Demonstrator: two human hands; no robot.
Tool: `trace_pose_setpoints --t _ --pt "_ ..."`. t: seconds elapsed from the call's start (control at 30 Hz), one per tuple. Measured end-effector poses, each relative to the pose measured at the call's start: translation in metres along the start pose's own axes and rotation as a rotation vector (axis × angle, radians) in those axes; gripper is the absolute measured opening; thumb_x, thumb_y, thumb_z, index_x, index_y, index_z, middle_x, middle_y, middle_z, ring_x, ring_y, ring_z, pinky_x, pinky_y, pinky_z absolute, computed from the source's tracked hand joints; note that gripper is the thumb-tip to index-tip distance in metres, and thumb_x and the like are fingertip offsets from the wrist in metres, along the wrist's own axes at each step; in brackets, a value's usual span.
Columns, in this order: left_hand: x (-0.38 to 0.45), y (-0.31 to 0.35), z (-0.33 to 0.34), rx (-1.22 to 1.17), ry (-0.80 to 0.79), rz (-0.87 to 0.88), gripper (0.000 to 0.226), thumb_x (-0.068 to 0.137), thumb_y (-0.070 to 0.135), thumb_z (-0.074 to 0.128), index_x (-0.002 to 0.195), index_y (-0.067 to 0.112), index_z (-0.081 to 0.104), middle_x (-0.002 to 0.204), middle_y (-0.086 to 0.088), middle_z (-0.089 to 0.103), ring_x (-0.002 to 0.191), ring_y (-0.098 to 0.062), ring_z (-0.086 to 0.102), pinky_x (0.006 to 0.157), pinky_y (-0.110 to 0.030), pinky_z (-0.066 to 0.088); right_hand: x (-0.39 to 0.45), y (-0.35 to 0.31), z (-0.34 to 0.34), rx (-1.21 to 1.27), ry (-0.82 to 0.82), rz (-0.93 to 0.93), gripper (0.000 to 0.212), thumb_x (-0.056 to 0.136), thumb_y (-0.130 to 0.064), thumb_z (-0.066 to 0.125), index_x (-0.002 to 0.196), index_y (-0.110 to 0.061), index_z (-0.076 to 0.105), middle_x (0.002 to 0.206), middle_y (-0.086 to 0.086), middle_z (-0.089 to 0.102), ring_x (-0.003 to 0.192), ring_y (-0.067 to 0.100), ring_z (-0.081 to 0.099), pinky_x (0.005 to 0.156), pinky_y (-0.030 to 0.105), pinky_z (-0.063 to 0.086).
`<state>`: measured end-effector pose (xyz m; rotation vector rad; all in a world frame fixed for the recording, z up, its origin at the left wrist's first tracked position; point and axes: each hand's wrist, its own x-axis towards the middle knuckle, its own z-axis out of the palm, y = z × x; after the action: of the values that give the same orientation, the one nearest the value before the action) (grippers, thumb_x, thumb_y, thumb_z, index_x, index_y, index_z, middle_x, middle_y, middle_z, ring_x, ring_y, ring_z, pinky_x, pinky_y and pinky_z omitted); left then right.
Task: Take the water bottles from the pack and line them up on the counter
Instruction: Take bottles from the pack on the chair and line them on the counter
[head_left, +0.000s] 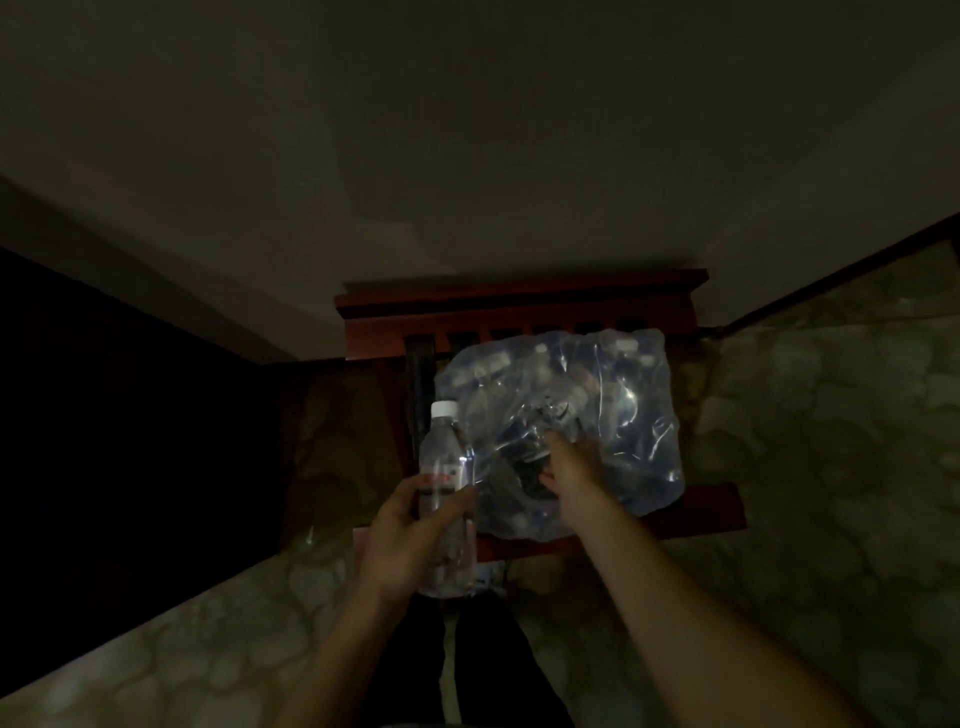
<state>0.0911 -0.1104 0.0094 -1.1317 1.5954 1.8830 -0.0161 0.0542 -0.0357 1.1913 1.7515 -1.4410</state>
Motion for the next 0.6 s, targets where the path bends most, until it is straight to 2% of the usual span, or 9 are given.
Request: trace_pose_setpoints --t 0.07,0.1,0.2,0.3,0.33,0.4,0.5,0.57,0.6 --pt "0.0 0.0 0.007 -0.035 0.008 0.003 0.038 0.078 0.033 0.081 0.111 0.021 0.069 0.096 0.003 0.078 0.083 -0.014 0.077 0.061 -0.024 0.059 0.016 -0.003 0.009 -0.007 -0.022 0.064 0.033 0.096 -0.025 0.059 0.122 -0.008 0.049 0.117 0.019 0.063 0.114 0.036 0.061 0.097 0.044 0.053" --pt "0.0 0.001 0.011 -0.036 0.018 0.005 0.036 0.078 0.032 0.081 0.111 0.021 0.069 0.094 0.005 0.078 0.082 -0.013 0.077 0.06 -0.024 0.059 0.022 -0.003 0.013 -0.024 -0.035 0.082 0.038 0.095 -0.025 0.059 0.126 -0.006 0.049 0.123 0.021 0.061 0.116 0.036 0.06 0.098 0.044 0.053" --pt "0.001 0.002 0.019 -0.033 0.036 0.022 0.031 0.079 0.03 0.081 0.106 0.02 0.071 0.092 0.004 0.079 0.079 -0.013 0.077 0.057 -0.022 0.058 0.037 0.004 0.023 0.013 -0.101 0.13 0.043 0.093 -0.032 0.062 0.128 -0.008 0.052 0.118 0.016 0.063 0.107 0.031 0.064 0.092 0.042 0.056" --pt "0.002 0.005 0.018 0.003 -0.011 0.042 0.033 0.079 0.035 0.08 0.107 0.022 0.071 0.096 0.003 0.078 0.082 -0.012 0.077 0.058 -0.017 0.056 0.051 0.005 0.029 -0.019 -0.09 0.113 0.039 0.088 -0.048 0.064 0.104 -0.013 0.059 0.091 0.008 0.065 0.08 0.022 0.067 0.068 0.033 0.059" --pt "0.003 0.006 0.016 0.022 -0.027 0.045 0.034 0.079 0.036 0.08 0.109 0.022 0.071 0.097 0.004 0.078 0.083 -0.011 0.076 0.059 -0.016 0.056 0.056 0.004 0.031 -0.053 -0.06 0.097 0.04 0.087 -0.05 0.065 0.1 -0.013 0.059 0.085 0.005 0.063 0.071 0.019 0.064 0.058 0.03 0.056" --pt "0.005 0.005 0.012 0.038 -0.037 0.043 0.036 0.079 0.036 0.08 0.111 0.022 0.07 0.098 0.005 0.078 0.085 -0.011 0.076 0.06 -0.016 0.056 0.067 0.001 0.034 -0.099 -0.011 0.079 0.046 0.084 -0.051 0.068 0.105 -0.011 0.059 0.08 0.003 0.058 0.064 0.016 0.058 0.05 0.027 0.051" --pt "0.007 0.004 0.01 0.061 -0.048 0.016 0.037 0.079 0.036 0.079 0.112 0.023 0.069 0.099 0.004 0.078 0.085 -0.012 0.076 0.06 -0.018 0.057 0.076 0.003 0.036 -0.057 0.0 0.089 0.053 0.076 -0.045 0.079 0.111 -0.01 0.059 0.081 0.004 0.056 0.069 0.018 0.06 0.061 0.031 0.057" --pt "0.007 0.004 0.011 0.083 -0.055 0.004 0.036 0.08 0.037 0.078 0.112 0.023 0.068 0.094 0.005 0.078 0.081 -0.01 0.076 0.058 -0.017 0.056 0.076 0.007 0.031 -0.068 -0.005 0.096 0.053 0.071 -0.044 0.082 0.106 -0.01 0.061 0.085 0.006 0.061 0.076 0.02 0.062 0.075 0.035 0.059" --pt "0.008 0.004 0.011 0.094 -0.054 0.001 0.036 0.08 0.036 0.078 0.112 0.022 0.068 0.093 0.004 0.078 0.079 -0.011 0.076 0.057 -0.018 0.056 0.073 0.009 0.027 -0.081 -0.015 0.097 0.049 0.071 -0.044 0.081 0.102 -0.012 0.062 0.087 0.006 0.064 0.079 0.019 0.063 0.075 0.034 0.059"
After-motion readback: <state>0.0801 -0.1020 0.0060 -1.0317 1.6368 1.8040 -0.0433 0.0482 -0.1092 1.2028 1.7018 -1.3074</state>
